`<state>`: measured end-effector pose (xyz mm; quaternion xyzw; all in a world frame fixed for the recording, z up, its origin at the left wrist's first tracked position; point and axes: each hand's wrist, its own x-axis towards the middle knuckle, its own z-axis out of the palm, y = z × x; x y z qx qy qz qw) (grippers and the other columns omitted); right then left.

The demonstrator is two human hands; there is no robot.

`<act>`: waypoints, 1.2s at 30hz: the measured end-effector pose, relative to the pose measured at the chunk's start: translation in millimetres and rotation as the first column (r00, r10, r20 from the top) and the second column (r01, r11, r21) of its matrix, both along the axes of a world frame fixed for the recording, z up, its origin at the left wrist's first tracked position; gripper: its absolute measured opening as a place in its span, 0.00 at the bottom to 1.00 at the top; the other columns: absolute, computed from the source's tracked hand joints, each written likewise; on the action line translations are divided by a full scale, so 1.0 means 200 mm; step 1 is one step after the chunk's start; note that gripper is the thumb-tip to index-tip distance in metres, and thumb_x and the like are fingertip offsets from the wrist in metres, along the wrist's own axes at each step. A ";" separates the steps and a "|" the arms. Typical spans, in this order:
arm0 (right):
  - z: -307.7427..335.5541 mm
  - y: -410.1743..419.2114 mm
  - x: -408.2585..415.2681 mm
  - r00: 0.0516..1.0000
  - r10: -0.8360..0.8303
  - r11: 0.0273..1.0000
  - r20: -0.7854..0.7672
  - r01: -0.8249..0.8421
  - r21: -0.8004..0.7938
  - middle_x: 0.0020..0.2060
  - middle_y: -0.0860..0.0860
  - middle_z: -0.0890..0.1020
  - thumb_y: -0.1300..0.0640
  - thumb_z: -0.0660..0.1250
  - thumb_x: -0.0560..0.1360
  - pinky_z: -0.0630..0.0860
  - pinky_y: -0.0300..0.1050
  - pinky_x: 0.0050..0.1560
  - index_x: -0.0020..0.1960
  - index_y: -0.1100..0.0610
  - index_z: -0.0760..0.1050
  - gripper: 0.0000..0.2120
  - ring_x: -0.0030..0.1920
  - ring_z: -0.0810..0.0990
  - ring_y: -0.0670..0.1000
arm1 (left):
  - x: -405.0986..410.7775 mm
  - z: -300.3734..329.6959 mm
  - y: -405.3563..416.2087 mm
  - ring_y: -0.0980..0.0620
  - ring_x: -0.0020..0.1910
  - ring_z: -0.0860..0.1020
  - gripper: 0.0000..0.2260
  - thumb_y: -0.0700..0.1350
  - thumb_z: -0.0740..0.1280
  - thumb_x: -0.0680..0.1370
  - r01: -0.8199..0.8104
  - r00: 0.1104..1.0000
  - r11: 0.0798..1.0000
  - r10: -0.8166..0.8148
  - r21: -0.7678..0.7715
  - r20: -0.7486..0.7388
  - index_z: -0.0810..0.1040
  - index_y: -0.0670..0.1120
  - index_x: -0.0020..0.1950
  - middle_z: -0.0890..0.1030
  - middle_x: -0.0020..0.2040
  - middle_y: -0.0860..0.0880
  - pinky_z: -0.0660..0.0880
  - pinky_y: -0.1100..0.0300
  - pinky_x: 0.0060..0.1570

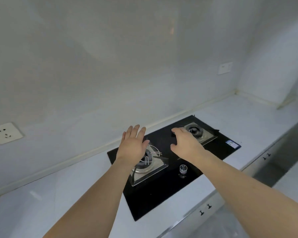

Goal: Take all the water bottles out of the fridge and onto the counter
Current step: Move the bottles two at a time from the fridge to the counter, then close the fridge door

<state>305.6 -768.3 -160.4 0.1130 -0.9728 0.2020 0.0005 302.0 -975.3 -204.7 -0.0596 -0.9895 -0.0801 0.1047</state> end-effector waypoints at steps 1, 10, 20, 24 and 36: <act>0.01 0.06 0.02 1.000 -0.022 1.000 -0.007 0.022 -0.006 0.70 0.54 0.68 0.57 0.65 0.75 0.69 0.49 0.66 0.74 0.57 0.60 0.29 0.67 0.69 0.55 | 0.01 0.03 0.06 0.45 0.78 0.49 0.24 0.55 0.52 0.84 0.011 1.000 1.000 -0.011 0.004 -0.014 0.54 0.50 0.79 0.54 0.80 0.47 0.50 0.48 0.76; 0.02 0.76 0.34 0.994 -0.096 0.995 -0.059 0.093 -0.047 0.66 0.54 0.70 0.57 0.66 0.74 0.70 0.49 0.66 0.71 0.57 0.64 0.27 0.66 0.70 0.55 | 0.24 0.10 0.71 0.44 0.77 0.55 0.24 0.53 0.55 0.83 0.067 0.992 0.996 -0.059 0.059 -0.115 0.58 0.48 0.78 0.58 0.78 0.47 0.55 0.48 0.76; 0.10 1.35 0.61 0.993 -0.095 0.995 -0.076 0.092 -0.035 0.68 0.55 0.69 0.58 0.63 0.75 0.68 0.49 0.66 0.72 0.58 0.62 0.27 0.66 0.69 0.55 | 0.48 0.11 1.17 0.44 0.75 0.59 0.23 0.55 0.58 0.82 0.047 0.989 0.997 -0.037 0.069 -0.140 0.61 0.49 0.76 0.62 0.76 0.46 0.60 0.46 0.73; 0.11 1.45 0.66 0.988 -0.135 0.990 -0.073 0.131 -0.056 0.70 0.55 0.68 0.57 0.63 0.75 0.67 0.50 0.67 0.73 0.58 0.61 0.27 0.67 0.68 0.56 | 0.50 0.13 1.28 0.43 0.74 0.60 0.23 0.53 0.59 0.82 0.111 0.984 0.992 -0.102 0.061 -0.144 0.64 0.48 0.75 0.63 0.75 0.45 0.59 0.48 0.73; 0.15 1.70 0.86 0.986 -0.139 0.988 -0.096 0.131 -0.081 0.68 0.56 0.69 0.58 0.63 0.76 0.69 0.48 0.64 0.72 0.59 0.63 0.25 0.66 0.69 0.56 | 0.64 0.18 1.56 0.44 0.73 0.61 0.23 0.53 0.59 0.82 0.163 0.977 0.983 -0.151 0.078 -0.148 0.63 0.48 0.75 0.63 0.75 0.46 0.61 0.46 0.73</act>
